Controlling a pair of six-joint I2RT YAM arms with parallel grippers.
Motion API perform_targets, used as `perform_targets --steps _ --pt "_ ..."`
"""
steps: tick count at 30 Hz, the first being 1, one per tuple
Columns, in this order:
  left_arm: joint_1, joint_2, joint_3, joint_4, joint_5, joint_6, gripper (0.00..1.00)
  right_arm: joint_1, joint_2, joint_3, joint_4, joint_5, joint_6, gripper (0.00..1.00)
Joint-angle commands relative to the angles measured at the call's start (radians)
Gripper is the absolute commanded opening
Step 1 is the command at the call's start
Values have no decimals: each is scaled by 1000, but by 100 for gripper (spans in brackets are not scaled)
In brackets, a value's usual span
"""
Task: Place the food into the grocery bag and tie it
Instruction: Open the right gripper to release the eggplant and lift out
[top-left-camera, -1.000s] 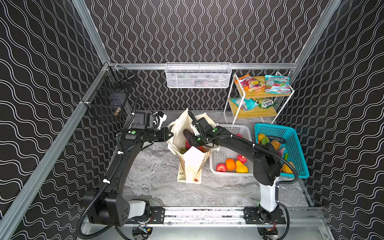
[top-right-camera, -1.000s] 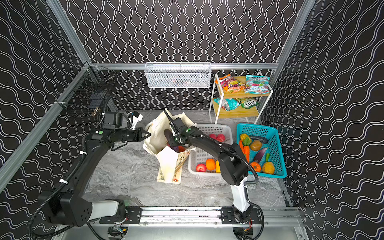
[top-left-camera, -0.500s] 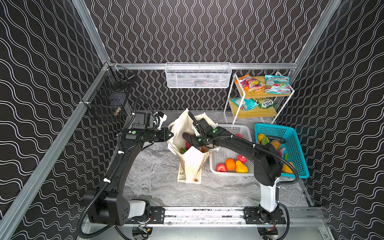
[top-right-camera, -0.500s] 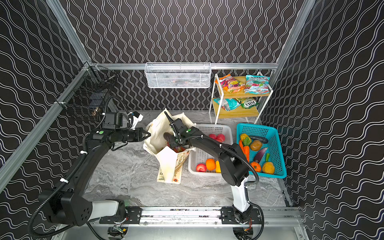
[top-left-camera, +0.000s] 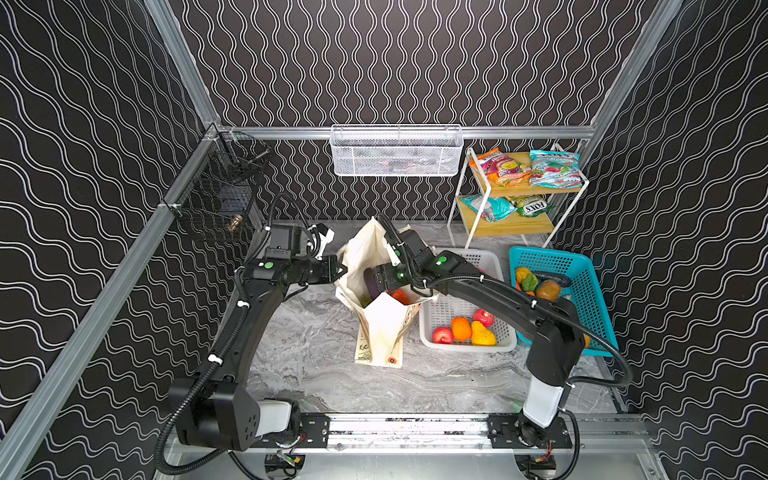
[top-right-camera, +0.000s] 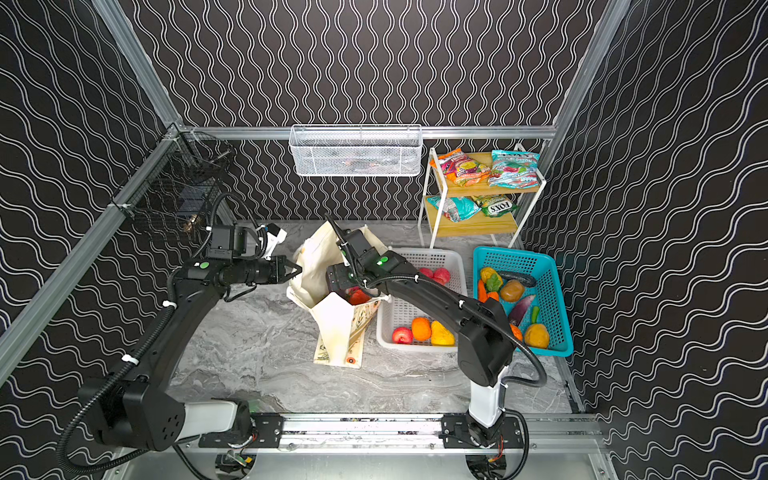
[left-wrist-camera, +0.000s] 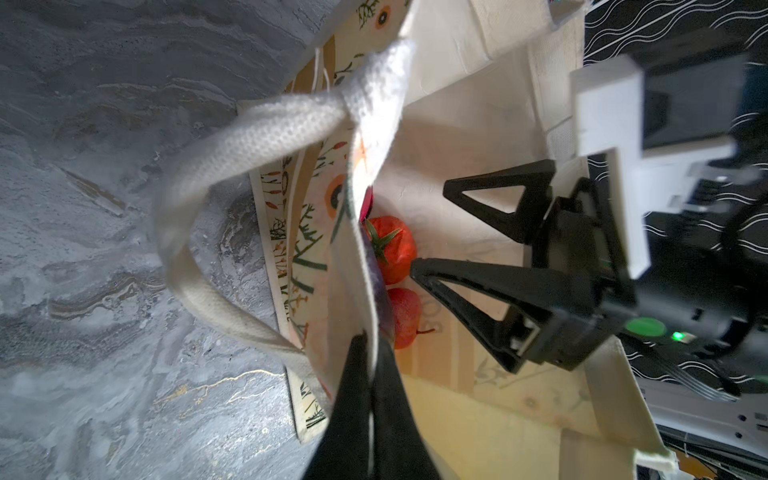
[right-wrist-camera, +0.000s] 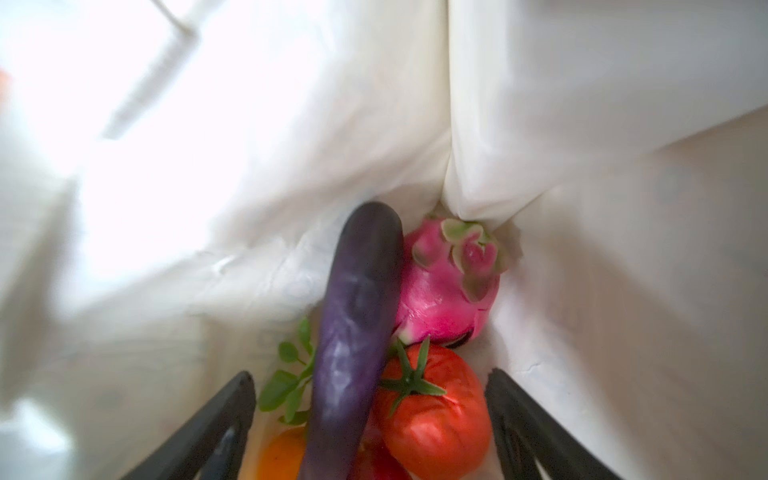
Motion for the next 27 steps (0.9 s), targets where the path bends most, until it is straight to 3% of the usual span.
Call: perform_targets --steps 1,7,20,27 --pt "0 1 3 4 -19 15 0 3 -27 6 17 25 -10 91" --pt "0 -2 -1 9 -28 11 0 13 -71 12 18 42 -7 99" --pt "0 20 36 -55 -43 21 0 17 -98 193 -115 93 -60 99" --pt "0 34 48 -77 -29 21 0 17 -148 173 -114 127 -41 99"
